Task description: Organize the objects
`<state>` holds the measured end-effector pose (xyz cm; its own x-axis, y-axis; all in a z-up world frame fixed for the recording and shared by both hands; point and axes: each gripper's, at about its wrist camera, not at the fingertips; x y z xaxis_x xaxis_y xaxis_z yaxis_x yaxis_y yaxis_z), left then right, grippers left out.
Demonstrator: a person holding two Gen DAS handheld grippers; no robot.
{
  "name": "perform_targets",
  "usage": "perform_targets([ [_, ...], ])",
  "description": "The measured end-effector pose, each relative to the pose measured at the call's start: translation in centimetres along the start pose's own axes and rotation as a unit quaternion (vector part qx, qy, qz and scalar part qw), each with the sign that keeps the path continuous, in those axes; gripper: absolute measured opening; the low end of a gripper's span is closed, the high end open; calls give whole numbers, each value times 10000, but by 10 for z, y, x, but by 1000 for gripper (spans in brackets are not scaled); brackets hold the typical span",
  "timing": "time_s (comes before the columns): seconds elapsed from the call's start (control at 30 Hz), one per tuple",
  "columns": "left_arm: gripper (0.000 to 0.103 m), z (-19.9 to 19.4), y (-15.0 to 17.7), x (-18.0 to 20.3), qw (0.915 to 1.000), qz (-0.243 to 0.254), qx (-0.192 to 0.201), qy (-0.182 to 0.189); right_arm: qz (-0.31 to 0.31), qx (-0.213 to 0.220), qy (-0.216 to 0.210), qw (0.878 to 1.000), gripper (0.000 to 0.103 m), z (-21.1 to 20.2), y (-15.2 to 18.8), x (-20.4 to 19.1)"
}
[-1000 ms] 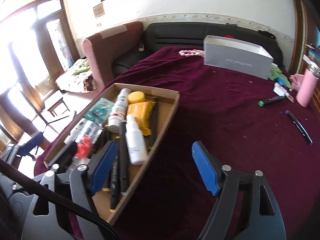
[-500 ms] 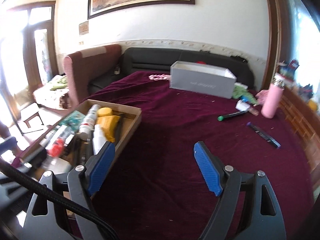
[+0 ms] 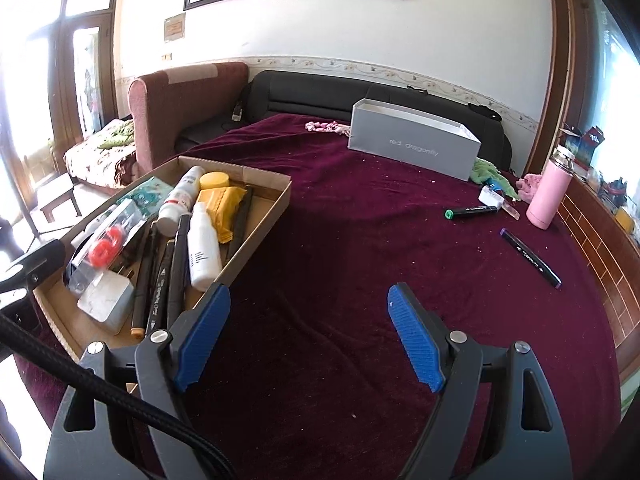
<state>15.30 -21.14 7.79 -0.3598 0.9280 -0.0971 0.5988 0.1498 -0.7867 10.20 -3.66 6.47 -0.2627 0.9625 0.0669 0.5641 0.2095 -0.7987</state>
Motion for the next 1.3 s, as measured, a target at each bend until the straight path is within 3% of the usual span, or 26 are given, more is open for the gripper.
perform_targets([
  [1.0, 82, 16, 5, -13, 9978, -455, -389, 287, -630, -110, 21, 9979, 82, 2, 12, -29],
  [1.3, 82, 16, 7, -15, 9973, -572, -409, 221, -634, -147, -65, 9979, 82, 4, 13, -29],
])
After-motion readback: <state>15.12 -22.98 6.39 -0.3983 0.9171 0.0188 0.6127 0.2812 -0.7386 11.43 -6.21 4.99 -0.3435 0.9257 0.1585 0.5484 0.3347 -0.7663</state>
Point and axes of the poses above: each gripper's, at about its wrist camera, not at the fingertips, and z roughly the way its jaws point, x to its right, y to its underside, and after that the axes turned 2 degrees about z, right-handed
